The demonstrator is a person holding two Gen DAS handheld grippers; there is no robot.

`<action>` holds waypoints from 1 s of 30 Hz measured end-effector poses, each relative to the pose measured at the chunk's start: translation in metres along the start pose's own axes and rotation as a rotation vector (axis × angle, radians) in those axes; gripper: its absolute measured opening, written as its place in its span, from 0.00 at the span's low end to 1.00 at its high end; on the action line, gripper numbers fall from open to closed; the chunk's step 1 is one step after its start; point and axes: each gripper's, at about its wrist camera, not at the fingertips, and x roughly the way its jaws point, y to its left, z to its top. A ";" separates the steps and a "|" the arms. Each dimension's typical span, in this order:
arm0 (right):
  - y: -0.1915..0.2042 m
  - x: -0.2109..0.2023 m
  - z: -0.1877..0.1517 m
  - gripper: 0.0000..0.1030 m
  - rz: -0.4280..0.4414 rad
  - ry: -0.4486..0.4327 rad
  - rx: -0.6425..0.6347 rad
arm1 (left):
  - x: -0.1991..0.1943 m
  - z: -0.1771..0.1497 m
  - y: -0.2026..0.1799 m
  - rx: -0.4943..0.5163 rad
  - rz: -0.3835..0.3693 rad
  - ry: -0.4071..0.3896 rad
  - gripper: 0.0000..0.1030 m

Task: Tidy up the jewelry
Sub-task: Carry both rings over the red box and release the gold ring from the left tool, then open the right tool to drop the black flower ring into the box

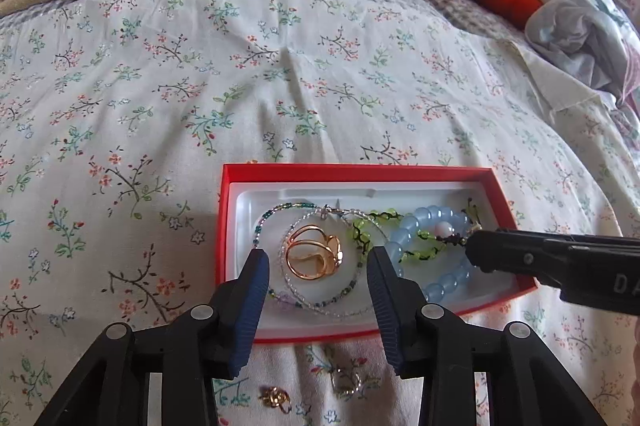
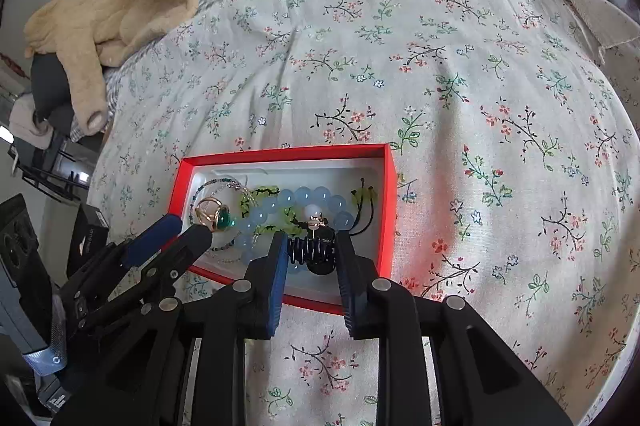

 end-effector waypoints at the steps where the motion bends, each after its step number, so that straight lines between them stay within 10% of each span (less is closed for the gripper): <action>1: 0.000 0.000 0.000 0.25 0.004 0.002 0.002 | -0.003 -0.001 0.001 0.001 0.002 0.000 0.45; 30: 0.014 -0.028 -0.052 0.57 -0.039 -0.013 -0.132 | -0.025 -0.056 0.039 -0.032 0.129 0.114 0.79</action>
